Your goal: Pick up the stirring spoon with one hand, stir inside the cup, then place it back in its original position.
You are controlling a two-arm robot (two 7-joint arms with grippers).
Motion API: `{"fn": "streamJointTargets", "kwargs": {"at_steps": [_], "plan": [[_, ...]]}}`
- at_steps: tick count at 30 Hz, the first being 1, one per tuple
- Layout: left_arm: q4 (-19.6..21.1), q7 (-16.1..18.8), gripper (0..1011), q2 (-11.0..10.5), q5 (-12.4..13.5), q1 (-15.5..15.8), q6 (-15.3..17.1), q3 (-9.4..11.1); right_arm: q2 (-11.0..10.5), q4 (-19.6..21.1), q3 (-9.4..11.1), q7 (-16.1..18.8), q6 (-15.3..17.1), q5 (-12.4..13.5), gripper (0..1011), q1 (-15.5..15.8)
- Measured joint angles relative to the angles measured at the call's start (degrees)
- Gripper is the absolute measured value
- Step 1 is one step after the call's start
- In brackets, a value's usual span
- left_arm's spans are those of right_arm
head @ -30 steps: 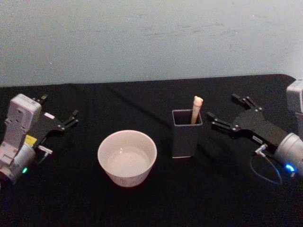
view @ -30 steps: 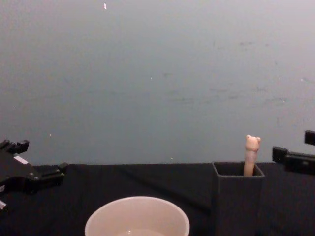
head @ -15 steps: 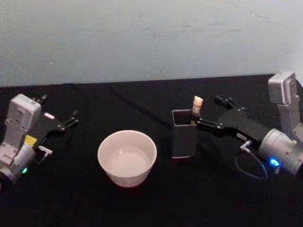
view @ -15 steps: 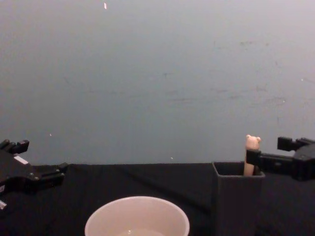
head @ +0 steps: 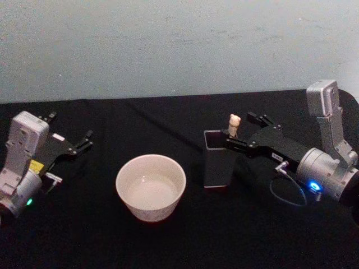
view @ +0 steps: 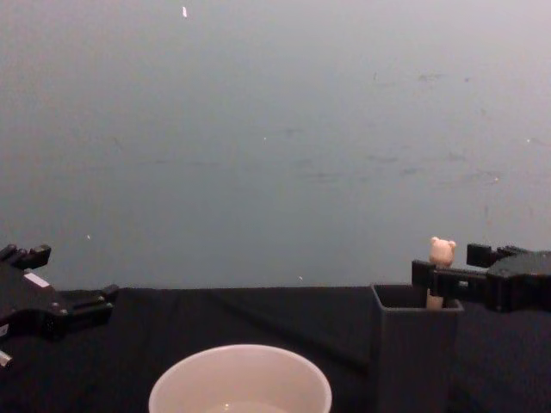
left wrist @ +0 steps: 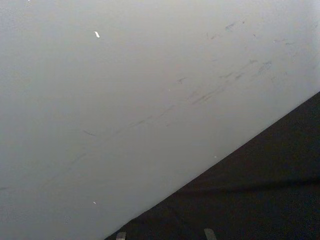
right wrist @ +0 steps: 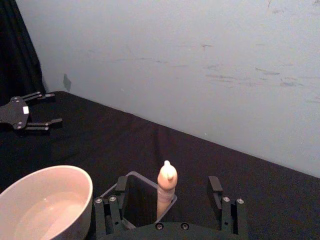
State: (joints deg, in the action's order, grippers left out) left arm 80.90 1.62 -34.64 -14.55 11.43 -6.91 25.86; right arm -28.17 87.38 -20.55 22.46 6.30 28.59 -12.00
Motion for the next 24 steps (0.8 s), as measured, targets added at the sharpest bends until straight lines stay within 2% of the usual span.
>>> {"fn": "streamJointTargets", "kwargs": {"at_steps": [15,24], "plan": [[0.0,0.0,1001,0.0,0.0,0.0,0.0,0.0,2.0,-1.6,0.5,-0.5,1.2,-0.9,1000,-1.3],[0.0,0.0,1001,0.0,0.0,0.0,0.0,0.0,2.0,-1.6,0.5,-0.6,1.3,-1.0,1000,-1.3]]}}
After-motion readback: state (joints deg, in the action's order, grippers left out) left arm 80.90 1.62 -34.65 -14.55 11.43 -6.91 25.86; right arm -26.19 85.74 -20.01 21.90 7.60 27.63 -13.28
